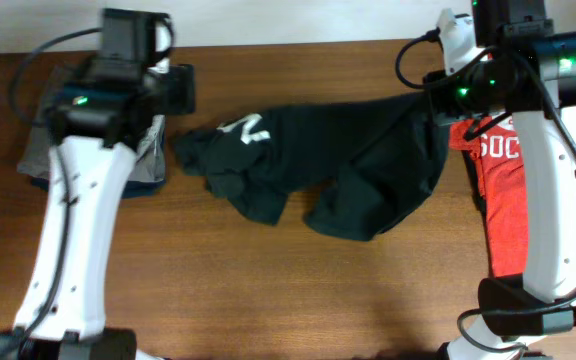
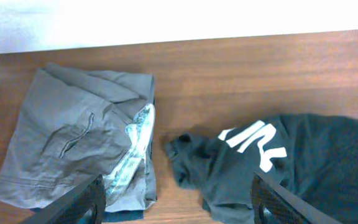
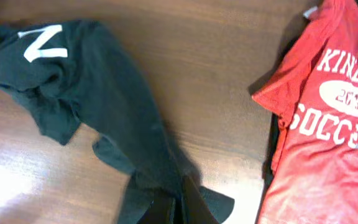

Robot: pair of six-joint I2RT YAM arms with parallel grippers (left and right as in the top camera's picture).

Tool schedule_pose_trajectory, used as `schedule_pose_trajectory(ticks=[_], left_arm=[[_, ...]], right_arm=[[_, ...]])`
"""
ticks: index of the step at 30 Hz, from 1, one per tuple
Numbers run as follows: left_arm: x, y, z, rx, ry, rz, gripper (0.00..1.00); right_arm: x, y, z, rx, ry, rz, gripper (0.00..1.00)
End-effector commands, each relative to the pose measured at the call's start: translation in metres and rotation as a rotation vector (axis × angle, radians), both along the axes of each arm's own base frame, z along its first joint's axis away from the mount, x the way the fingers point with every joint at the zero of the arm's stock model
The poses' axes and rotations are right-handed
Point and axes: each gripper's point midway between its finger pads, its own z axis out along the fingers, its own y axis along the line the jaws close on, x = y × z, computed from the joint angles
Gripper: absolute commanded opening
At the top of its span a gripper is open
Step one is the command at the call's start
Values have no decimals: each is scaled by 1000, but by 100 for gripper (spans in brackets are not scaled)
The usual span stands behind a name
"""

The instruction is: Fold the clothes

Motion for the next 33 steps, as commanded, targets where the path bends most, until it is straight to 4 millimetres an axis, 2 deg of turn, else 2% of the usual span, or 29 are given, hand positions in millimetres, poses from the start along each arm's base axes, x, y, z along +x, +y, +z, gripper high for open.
schedule_pose_trajectory(ticks=[1, 5, 6, 10, 12, 14, 15, 18, 23, 33], left_arm=[[-13, -30, 13, -96, -1, -180, 74], [-24, -60, -16, -83, 113, -340, 74], [-31, -71, -32, -48, 177, -403, 74], [-52, -96, -73, 40, 342, -571, 76], [-65, -115, -104, 74, 465, -656, 78], [-69, -125, -122, 82, 525, -683, 80], [-72, -135, -139, 90, 576, -707, 80], [-80, -148, -170, 107, 677, -739, 80], [-101, -151, -220, 147, 885, -796, 80], [-131, -140, -280, 136, 1014, -791, 80]], right_arm=[[1, 0, 0, -4, 0, 25, 4], [2, 0, 1, -4, -8, 24, 4], [3, -1, 1, -9, -9, 22, 4], [4, -1, 1, -10, -10, 20, 4], [5, -1, 1, -9, -17, 20, 4], [5, -1, 1, -10, -17, 19, 4], [5, -3, 1, -9, -16, 14, 4], [5, -4, 1, -10, -16, 12, 4], [0, -6, -1, -20, 7, 9, 4], [3, -10, -7, -43, 20, -3, 4]])
